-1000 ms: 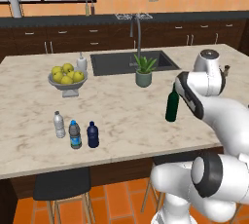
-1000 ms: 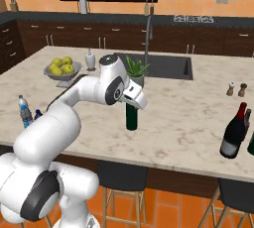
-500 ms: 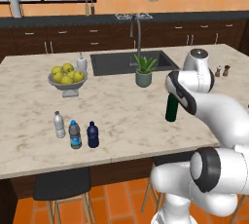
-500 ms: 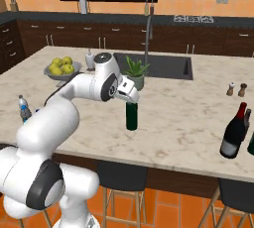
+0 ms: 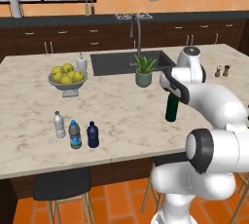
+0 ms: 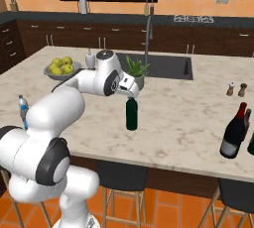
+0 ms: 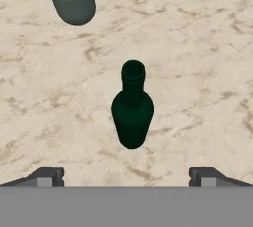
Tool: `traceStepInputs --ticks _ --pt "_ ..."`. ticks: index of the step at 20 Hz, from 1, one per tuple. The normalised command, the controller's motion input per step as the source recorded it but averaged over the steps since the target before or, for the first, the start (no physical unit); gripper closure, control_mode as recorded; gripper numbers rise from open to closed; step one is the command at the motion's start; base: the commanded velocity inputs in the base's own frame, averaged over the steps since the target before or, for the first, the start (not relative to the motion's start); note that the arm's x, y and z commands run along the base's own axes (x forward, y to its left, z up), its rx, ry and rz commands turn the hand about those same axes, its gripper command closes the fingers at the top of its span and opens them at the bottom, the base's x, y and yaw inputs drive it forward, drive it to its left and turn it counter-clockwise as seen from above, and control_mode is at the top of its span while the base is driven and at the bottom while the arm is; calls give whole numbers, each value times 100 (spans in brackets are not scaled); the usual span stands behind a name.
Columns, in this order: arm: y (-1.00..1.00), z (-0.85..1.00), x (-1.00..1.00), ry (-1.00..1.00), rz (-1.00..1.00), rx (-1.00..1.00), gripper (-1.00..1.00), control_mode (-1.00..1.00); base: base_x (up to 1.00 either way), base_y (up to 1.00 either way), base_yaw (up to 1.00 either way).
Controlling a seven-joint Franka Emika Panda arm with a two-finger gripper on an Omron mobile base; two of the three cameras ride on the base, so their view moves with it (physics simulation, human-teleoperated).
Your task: Move the plastic bottles in the middle to the plastics group, and the glass bottles in the middle to the glass group.
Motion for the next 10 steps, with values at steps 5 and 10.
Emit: traceStepInputs --ticks 5,10 --pt "-9 -2 36 0 0 0 -100 -100 0 0 0" --pt "-7 -12 32 0 0 0 -100 -100 0 0 0"
